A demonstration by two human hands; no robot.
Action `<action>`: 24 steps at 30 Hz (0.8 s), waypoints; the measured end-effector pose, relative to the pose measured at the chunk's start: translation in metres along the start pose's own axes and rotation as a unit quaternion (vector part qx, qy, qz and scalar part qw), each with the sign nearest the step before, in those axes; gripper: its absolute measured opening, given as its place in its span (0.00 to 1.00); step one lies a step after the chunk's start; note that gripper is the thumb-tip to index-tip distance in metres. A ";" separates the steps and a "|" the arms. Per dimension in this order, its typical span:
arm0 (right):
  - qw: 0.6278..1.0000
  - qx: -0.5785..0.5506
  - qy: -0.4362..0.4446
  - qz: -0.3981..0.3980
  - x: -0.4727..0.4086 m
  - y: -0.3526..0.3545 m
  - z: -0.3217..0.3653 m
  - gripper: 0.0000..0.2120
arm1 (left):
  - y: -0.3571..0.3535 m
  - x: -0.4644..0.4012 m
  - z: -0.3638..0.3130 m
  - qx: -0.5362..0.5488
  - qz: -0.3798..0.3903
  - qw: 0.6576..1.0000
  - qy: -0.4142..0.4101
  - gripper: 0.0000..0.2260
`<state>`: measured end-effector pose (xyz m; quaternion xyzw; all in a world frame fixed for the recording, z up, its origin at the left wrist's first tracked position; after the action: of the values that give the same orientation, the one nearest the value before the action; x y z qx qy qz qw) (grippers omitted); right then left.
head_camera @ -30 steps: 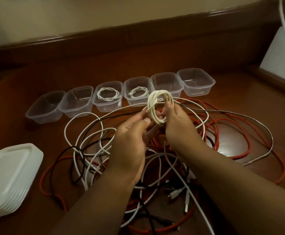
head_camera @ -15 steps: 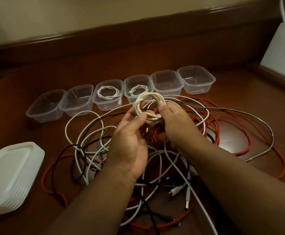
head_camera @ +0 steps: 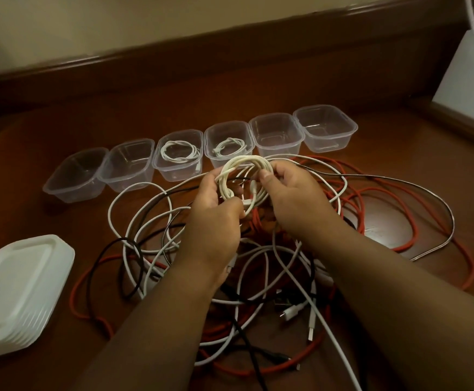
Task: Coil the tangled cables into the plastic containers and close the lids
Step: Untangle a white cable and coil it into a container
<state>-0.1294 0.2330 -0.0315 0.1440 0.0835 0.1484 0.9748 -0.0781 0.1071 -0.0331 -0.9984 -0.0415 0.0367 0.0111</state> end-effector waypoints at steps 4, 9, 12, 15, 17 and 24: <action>1.000 0.008 0.006 -0.026 -0.001 0.007 0.002 0.10 | -0.002 -0.003 0.002 -0.039 0.039 0.998 0.043 0.23; 0.988 -0.124 -0.077 -0.054 -0.010 0.019 -0.017 0.10 | 0.006 -0.004 -0.003 0.007 0.028 0.998 0.048 0.17; 0.955 -0.260 -0.134 -0.043 -0.009 0.016 -0.023 0.10 | 0.009 -0.002 -0.005 0.025 0.016 0.998 0.050 0.09; 0.919 -0.363 -0.152 -0.005 -0.002 0.005 -0.018 0.09 | 0.007 -0.001 -0.004 0.021 0.024 0.998 0.052 0.06; 0.908 -0.391 -0.149 0.025 0.002 -0.004 -0.014 0.09 | 0.005 0.001 -0.006 0.022 0.029 0.998 0.043 0.05; 0.909 -0.403 -0.107 0.023 0.012 -0.013 -0.005 0.08 | 0.003 0.006 -0.015 -0.026 -0.009 0.999 -0.031 0.04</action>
<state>-0.1157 0.2258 -0.0415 -0.2439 -0.0915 0.1760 0.9493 -0.0708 0.1041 -0.0184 -0.9963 -0.0516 0.0665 -0.0162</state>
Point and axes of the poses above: each hand's wrist, its own x-axis away from the middle knuckle, its own y-axis out of the back of the hand, z = x × y, the point moved 6 cm from there along -x, towards the middle knuckle, and after that the axes turned 8 degrees about z, right-handed, at the moved point
